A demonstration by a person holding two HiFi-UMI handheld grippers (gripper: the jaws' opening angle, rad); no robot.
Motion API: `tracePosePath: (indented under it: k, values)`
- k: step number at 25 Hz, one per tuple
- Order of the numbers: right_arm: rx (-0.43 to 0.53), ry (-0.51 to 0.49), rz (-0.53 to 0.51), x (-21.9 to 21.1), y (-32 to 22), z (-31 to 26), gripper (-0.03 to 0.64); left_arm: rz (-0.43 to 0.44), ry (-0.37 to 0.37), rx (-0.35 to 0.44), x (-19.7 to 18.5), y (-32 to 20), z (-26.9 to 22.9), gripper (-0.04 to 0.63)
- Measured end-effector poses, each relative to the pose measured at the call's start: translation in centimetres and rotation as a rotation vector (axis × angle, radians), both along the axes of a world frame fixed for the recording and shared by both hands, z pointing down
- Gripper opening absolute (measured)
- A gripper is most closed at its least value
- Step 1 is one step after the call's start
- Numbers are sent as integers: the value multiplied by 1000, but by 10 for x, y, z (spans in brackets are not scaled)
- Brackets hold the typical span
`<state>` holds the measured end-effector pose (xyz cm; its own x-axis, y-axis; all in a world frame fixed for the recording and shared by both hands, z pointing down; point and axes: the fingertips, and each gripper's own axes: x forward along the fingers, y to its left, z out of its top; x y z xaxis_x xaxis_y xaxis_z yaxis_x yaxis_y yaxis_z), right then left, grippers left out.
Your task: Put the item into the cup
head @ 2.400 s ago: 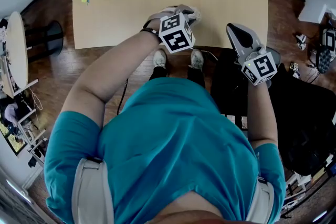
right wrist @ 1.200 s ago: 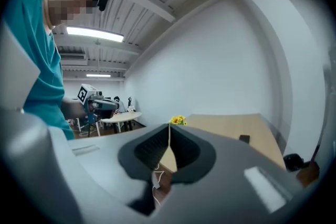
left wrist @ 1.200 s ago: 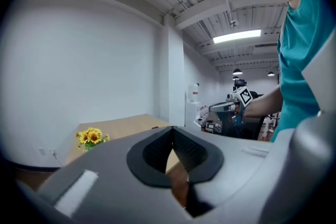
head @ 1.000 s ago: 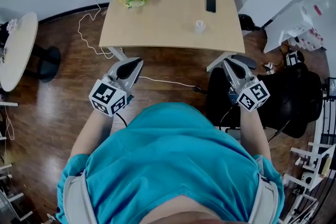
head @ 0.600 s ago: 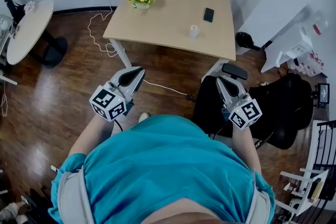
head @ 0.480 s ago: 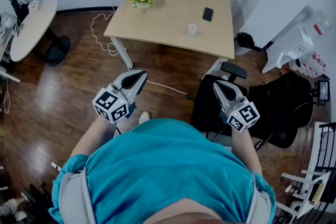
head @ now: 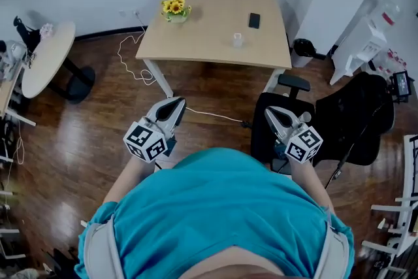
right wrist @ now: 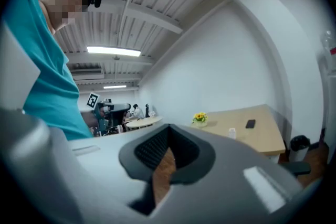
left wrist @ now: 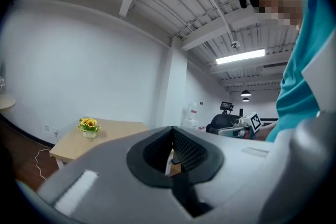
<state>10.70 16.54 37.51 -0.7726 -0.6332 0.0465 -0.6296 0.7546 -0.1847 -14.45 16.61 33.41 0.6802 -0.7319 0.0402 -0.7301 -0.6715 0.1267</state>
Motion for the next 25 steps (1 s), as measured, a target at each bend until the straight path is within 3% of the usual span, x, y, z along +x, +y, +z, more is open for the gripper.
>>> tracePosePath:
  k: [5, 25]
  values:
    - [-32, 25, 10, -20, 5, 14, 0, 2, 18, -9, -18, 5, 9, 2]
    - [47, 112, -2, -32, 11, -3, 0, 13, 12, 1, -29, 18, 7, 2]
